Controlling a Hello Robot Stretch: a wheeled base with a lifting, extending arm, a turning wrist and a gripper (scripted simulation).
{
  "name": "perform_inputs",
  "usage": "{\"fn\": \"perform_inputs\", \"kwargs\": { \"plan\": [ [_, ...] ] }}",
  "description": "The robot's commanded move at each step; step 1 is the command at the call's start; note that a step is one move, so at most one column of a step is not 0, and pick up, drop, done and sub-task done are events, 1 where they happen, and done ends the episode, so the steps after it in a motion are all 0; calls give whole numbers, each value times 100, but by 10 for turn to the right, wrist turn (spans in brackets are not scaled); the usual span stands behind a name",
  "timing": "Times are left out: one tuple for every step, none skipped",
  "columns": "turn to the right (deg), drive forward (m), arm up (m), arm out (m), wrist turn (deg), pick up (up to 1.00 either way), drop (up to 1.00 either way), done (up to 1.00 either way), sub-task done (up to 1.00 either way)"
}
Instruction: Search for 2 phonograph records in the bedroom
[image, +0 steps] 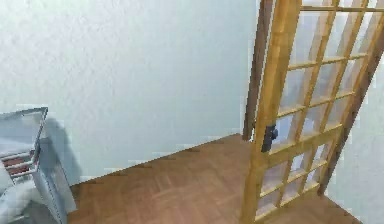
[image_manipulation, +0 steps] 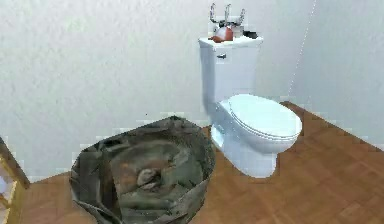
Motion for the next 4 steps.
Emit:
{"fn": "perform_inputs", "kwargs": {
  "plan": [
    [0, 100, 0, 0, 0, 0, 0, 0, 0],
    [90, 0, 0, 0, 0, 0, 0, 0, 0],
    [0, 20, 0, 0, 0, 0, 0, 0, 0],
    [450, 0, 0, 0, 0, 0, 0, 0, 0]
  ]
}}
